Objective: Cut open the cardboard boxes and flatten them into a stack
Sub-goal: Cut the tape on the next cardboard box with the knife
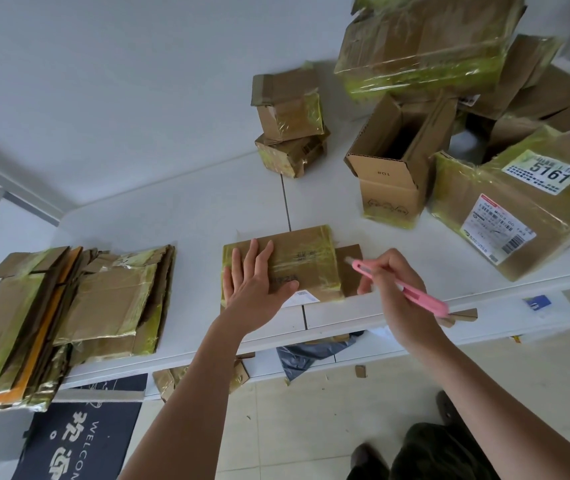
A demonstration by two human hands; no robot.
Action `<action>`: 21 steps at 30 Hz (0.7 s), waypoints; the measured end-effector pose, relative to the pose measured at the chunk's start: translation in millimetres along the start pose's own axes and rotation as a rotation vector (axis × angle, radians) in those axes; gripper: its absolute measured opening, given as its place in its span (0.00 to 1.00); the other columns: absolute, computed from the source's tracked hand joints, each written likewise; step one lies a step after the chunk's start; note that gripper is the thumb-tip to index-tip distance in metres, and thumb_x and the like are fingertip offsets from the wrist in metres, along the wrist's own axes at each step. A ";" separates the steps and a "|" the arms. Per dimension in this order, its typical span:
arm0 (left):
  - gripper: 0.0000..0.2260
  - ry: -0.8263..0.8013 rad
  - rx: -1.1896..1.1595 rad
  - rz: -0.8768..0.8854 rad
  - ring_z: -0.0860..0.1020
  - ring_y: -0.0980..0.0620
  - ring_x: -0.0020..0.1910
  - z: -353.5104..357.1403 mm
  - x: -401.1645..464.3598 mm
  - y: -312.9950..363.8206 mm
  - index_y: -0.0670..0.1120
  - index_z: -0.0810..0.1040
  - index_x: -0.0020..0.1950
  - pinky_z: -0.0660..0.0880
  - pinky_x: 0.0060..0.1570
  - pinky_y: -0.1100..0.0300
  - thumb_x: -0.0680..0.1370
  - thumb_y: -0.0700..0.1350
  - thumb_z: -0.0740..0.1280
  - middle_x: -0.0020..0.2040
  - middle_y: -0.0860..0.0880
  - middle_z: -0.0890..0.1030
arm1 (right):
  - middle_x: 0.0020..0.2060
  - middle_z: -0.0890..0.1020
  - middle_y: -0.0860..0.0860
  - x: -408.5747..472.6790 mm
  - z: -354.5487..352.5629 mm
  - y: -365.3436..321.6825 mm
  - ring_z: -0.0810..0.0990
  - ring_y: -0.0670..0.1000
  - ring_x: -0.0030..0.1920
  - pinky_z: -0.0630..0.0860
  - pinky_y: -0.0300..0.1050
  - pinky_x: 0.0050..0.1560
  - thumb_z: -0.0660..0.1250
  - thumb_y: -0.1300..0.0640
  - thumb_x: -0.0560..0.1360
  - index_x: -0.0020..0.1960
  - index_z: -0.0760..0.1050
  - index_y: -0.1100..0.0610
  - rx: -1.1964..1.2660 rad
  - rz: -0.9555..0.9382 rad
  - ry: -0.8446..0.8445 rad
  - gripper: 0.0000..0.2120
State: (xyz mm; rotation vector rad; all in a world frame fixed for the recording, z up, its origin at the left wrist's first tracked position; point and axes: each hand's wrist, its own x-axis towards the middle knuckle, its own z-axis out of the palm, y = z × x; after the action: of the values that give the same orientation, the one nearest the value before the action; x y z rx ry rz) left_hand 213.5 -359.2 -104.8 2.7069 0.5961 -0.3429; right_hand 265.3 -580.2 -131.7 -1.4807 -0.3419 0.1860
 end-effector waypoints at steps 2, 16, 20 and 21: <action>0.37 0.001 -0.008 -0.002 0.31 0.51 0.77 0.1 0.3 0.1 0.58 0.41 0.80 0.32 0.75 0.49 0.79 0.63 0.60 0.80 0.57 0.37 | 0.34 0.80 0.54 16.7 3.8 0.4 0.79 0.44 0.36 0.72 0.31 0.44 0.60 0.60 0.82 0.45 0.71 0.61 -0.018 0.001 0.027 0.08; 0.36 0.018 -0.025 0.003 0.32 0.51 0.78 1.2 2.8 -0.8 0.57 0.43 0.80 0.33 0.76 0.50 0.79 0.63 0.60 0.80 0.57 0.38 | 0.33 0.78 0.57 46.1 28.1 15.1 0.79 0.45 0.37 0.72 0.30 0.45 0.59 0.61 0.82 0.49 0.70 0.66 -0.075 -0.059 0.081 0.07; 0.36 0.013 -0.019 0.001 0.32 0.50 0.78 1.0 4.4 -0.5 0.57 0.43 0.80 0.32 0.76 0.49 0.79 0.63 0.60 0.80 0.56 0.38 | 0.32 0.77 0.59 47.2 24.6 11.4 0.77 0.47 0.35 0.72 0.30 0.42 0.59 0.64 0.82 0.45 0.69 0.67 -0.055 -0.008 0.046 0.08; 0.36 0.013 -0.019 -0.001 0.32 0.50 0.78 0.9 4.2 -0.8 0.57 0.43 0.80 0.32 0.76 0.49 0.79 0.63 0.60 0.80 0.56 0.38 | 0.31 0.77 0.59 44.7 23.2 10.7 0.77 0.48 0.35 0.72 0.30 0.42 0.59 0.65 0.82 0.44 0.69 0.67 -0.046 -0.002 0.039 0.08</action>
State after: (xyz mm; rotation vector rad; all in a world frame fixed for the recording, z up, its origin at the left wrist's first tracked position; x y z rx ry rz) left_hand 216.7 -357.4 -107.1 2.6927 0.6010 -0.3179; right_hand 300.4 -542.8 -136.1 -1.5272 -0.3180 0.1490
